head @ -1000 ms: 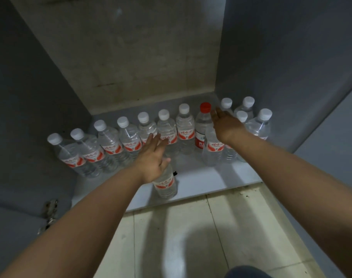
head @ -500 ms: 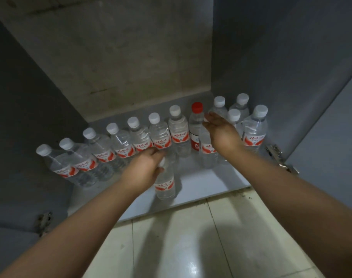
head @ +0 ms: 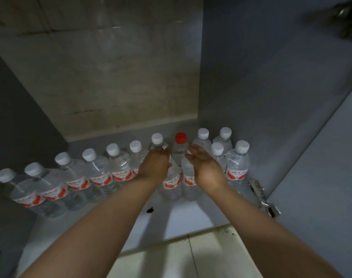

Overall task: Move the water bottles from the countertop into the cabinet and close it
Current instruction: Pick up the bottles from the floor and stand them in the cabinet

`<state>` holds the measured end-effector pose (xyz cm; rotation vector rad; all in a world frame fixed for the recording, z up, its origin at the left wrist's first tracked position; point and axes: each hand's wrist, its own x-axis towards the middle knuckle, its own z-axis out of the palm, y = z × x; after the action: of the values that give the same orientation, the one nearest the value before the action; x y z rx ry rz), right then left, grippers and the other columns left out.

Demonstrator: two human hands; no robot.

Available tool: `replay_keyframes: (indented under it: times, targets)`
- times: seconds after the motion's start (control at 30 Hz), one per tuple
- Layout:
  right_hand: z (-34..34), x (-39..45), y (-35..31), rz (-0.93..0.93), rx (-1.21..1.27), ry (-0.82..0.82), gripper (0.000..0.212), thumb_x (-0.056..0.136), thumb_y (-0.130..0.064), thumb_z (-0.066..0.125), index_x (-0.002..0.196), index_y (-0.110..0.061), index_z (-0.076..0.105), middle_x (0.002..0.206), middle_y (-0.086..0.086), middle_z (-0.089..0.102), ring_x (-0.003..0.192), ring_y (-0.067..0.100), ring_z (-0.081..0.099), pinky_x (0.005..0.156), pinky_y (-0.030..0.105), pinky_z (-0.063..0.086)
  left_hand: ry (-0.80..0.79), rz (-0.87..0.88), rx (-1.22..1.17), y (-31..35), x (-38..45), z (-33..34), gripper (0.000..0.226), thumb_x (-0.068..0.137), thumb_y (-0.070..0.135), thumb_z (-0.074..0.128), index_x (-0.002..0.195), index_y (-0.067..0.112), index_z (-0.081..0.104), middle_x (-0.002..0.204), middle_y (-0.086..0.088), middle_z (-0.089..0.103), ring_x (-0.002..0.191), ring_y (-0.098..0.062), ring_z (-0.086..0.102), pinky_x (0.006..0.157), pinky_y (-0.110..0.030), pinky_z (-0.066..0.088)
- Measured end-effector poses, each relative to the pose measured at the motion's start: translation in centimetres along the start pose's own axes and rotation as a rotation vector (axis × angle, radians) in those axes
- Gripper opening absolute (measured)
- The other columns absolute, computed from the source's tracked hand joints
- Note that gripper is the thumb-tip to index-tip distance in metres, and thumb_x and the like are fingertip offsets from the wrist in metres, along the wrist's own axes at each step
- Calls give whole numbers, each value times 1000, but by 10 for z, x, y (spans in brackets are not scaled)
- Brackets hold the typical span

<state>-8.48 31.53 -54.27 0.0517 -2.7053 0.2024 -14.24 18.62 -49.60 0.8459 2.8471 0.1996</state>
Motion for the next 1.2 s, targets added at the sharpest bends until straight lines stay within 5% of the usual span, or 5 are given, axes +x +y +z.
replay_keyframes:
  times: [0.33,0.5,0.77,1.03,1.2]
  targets:
    - [-5,-4,-1,44,92,-57,50,38,10,71,86,-2,76,96,18,76,85,37,73,57,41,58,-50,82,-121,-5,-1,-1,64,97,8,44,150,12,9,160,-7,11,147,-22,17,118,-24,16]
    - [-37,-9,-10,124,165,-319,65,90,-3,54,147,-7,21,158,15,15,147,29,14,119,31,20,-81,66,-54,-15,-18,-16,67,95,1,41,151,18,7,161,-5,-4,149,-23,4,121,-29,10]
    - [-108,-26,-64,322,239,-106,43,77,-22,49,108,2,67,103,23,72,94,35,70,79,38,58,-45,69,285,-2,-82,-71,45,83,20,35,108,12,72,125,-14,66,121,-45,54,88,-55,52]
    - [-234,-96,-71,495,27,-131,41,74,-29,42,84,-8,75,92,13,77,81,29,74,71,38,59,-199,104,131,100,-155,-141,46,99,33,35,144,28,32,161,5,9,149,-26,-4,120,-45,6]
    - [-349,-136,-75,703,-1,-3,47,91,-30,36,93,-1,74,94,18,76,84,31,74,70,42,60,-107,308,113,157,-205,-215,44,83,31,42,116,17,67,125,-14,65,117,-44,58,88,-58,50]
